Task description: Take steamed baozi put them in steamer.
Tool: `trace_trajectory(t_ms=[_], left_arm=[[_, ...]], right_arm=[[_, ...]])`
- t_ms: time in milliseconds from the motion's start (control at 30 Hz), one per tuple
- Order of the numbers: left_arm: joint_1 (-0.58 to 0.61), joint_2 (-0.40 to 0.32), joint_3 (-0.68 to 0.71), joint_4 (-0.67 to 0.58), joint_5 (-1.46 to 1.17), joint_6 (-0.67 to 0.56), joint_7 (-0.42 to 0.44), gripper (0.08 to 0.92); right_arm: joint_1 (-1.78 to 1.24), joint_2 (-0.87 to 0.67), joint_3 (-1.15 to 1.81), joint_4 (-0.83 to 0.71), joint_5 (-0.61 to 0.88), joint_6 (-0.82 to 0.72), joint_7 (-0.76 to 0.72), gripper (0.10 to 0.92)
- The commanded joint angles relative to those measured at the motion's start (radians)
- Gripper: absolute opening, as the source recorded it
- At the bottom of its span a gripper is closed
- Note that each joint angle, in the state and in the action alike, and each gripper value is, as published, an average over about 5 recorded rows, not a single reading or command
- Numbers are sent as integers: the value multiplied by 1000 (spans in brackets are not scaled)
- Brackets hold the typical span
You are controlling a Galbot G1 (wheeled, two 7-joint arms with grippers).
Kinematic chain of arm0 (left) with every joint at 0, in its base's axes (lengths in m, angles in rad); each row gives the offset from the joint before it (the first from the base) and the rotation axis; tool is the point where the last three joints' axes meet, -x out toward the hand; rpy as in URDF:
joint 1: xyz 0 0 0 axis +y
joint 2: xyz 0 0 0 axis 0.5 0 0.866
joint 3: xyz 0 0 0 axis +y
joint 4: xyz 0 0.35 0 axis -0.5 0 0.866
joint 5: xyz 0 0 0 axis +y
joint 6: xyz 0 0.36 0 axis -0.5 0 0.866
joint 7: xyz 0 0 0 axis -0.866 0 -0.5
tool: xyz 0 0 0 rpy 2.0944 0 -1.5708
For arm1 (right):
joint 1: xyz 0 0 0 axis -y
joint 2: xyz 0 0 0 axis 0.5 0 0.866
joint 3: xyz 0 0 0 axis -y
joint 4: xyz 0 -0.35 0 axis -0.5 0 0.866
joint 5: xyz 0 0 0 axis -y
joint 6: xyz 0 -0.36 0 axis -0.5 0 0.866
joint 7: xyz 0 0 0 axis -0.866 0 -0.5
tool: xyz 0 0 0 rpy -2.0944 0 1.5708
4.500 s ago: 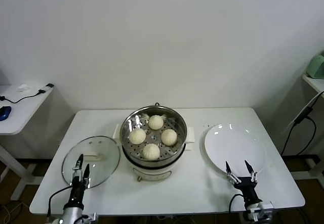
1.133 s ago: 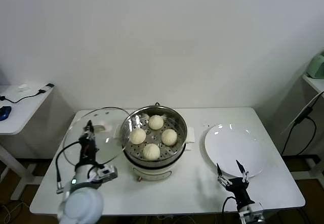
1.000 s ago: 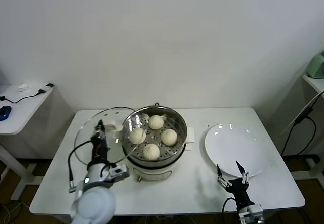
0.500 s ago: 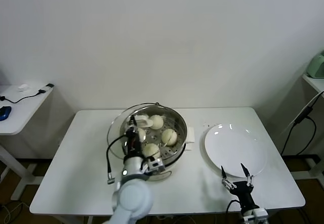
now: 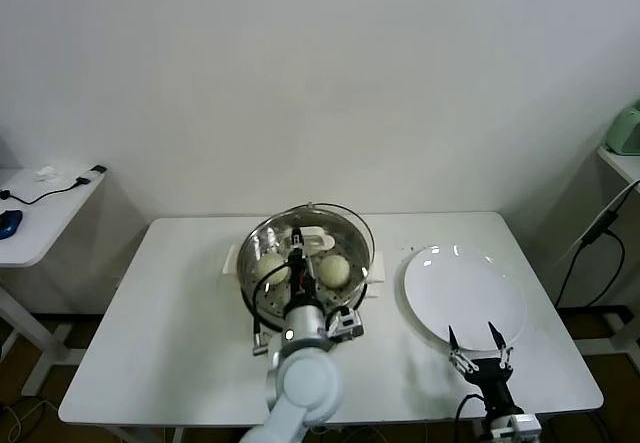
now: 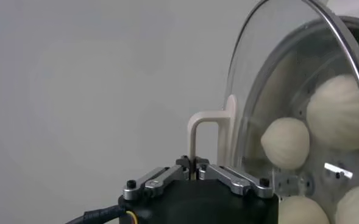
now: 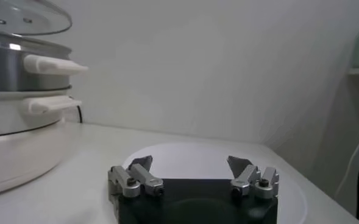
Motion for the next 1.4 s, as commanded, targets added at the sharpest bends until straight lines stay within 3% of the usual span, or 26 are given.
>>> trace_trajectory(t_ms=[33, 433, 967, 1233, 1400], left_arm=[[-3, -29, -9, 71, 63, 14, -10, 134], [-1, -22, -35, 111, 77, 2, -51, 134], [17, -29, -11, 99, 66, -10, -43, 140], [49, 4, 29, -39, 3, -7, -8, 338], [92, 67, 26, -174, -105, -20, -25, 485]], right_arm=[[0, 5, 14, 3, -3, 13, 5, 823], [5, 14, 7, 2, -28, 26, 5, 823], [5, 19, 4, 0, -43, 47, 4, 823], [11, 12, -5, 1, -44, 40, 5, 823], [13, 10, -15, -1, -44, 34, 8, 823]])
